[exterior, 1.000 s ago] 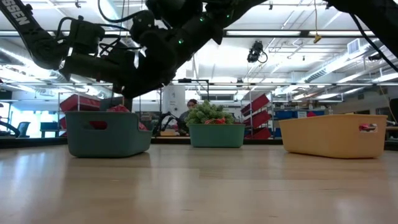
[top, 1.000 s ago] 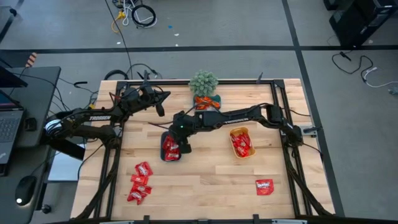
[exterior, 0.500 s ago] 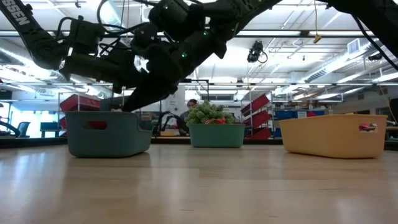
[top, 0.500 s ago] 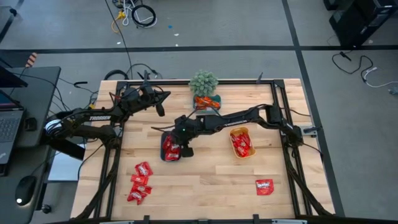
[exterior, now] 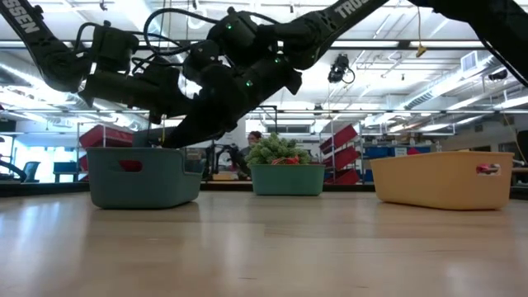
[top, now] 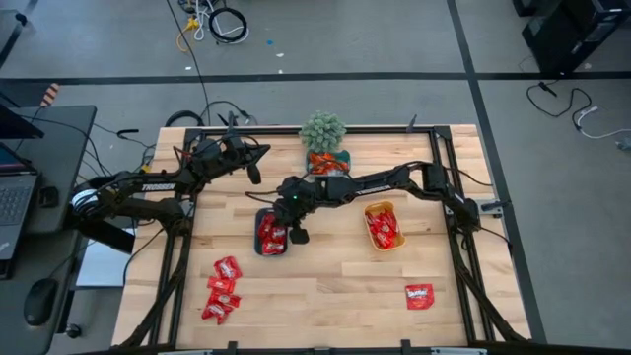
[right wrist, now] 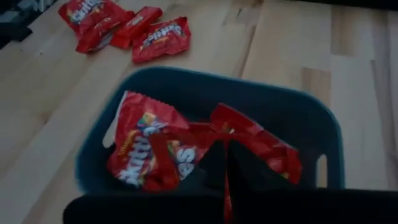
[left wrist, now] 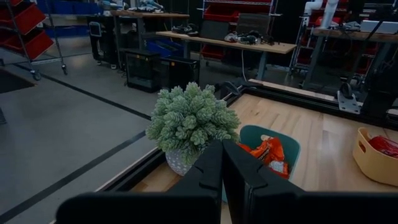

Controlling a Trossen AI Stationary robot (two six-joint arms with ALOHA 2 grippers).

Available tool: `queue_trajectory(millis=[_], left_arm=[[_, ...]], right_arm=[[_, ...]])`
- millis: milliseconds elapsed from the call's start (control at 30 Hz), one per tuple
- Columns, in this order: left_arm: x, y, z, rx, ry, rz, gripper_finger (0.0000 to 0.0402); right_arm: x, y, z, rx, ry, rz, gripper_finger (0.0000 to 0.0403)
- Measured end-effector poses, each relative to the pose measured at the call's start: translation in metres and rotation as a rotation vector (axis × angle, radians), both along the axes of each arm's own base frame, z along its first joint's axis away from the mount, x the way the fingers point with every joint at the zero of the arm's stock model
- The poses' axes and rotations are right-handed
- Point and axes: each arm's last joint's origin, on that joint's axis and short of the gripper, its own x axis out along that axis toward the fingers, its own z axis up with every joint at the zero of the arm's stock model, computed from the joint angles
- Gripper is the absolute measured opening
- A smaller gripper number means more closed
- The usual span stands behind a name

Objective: Sort candy
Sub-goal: Put the red candy into the blue bin

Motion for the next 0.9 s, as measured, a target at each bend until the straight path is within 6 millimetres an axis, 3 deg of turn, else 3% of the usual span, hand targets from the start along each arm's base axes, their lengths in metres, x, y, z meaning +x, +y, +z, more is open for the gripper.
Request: queue_trajectory(millis=[67,200,333,467,600,900], left_arm=[[0.0,0.0,0.0,-0.001,-0.001,0.0,0.0011],[0.0,0.0,0.0,0.002,0.001,0.0,0.0011],[0.0,0.0,0.0,0.003,0.002,0.0,0.0011],[0.0,0.0,0.0,0.004,0.002,0.0,0.0011],[0.0,0.0,0.0,0.005,0.002,0.0,0.0011],[0.0,0.0,0.0,0.005,0.003,0.0,0.0011]], right_arm=[[-0.004,0.003,0.01,-0.001,0.007,0.003,0.0013],[-0.023,0.005,0.054,-0.009,0.028,-0.003,0.004],[-0.055,0.009,0.091,-0.014,0.146,-0.031,0.0067],[-0.088,0.025,0.113,-0.056,0.297,-0.064,0.0088],[-0.122,0.048,0.114,-0.049,0.432,-0.087,0.0105],[-0.206,0.08,0.097,0.103,0.575,-0.342,0.0125]])
